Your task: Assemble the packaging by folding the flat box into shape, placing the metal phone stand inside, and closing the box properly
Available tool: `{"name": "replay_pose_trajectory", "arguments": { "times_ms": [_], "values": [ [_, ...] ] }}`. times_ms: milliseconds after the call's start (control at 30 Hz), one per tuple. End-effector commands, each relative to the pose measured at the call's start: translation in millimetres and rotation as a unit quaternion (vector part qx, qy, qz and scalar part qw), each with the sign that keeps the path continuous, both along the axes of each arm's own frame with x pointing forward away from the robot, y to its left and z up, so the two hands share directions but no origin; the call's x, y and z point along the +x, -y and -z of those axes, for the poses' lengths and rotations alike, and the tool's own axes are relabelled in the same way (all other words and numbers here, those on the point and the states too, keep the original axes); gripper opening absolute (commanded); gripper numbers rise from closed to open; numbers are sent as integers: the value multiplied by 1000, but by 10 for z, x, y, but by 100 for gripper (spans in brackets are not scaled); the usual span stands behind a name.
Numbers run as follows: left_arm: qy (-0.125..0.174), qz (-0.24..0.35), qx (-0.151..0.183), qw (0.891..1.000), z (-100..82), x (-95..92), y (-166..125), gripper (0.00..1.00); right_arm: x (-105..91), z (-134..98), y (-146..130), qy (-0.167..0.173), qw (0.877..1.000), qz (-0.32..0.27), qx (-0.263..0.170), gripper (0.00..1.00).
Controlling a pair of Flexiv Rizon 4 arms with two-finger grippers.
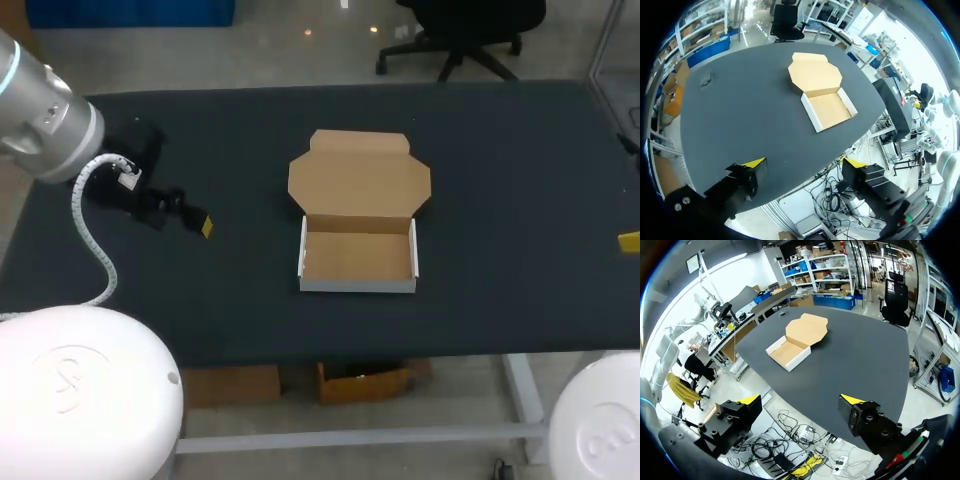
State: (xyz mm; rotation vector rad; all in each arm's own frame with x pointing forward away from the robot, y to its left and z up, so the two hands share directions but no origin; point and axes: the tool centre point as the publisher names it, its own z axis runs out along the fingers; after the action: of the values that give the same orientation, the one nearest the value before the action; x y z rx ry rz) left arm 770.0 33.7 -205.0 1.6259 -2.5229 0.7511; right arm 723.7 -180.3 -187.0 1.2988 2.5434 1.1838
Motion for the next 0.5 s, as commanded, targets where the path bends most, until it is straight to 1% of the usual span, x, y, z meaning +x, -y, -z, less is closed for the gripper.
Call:
{"name": "replay_pose_trajectory", "arguments": {
  "times_ms": [33,133,200,300,500],
  "values": [
    [2,7,-4,1000,-129,-99,-72,100,-60,-61,32,-1,1000,2,2,100],
    [2,9,-14,1000,-183,-126,-100,100,-82,-71,36,-6,1000,2,5,100],
    [0,7,-14,1000,-205,-145,-101,100,-93,-74,34,-17,1000,8,2,100],
    [0,6,-10,1000,-226,-182,-100,100,-124,-95,27,-19,1000,8,-2,100],
    [-12,-7,-18,1000,-282,-199,-130,100,-163,-126,25,-43,999,18,-6,100]
  ]
}}
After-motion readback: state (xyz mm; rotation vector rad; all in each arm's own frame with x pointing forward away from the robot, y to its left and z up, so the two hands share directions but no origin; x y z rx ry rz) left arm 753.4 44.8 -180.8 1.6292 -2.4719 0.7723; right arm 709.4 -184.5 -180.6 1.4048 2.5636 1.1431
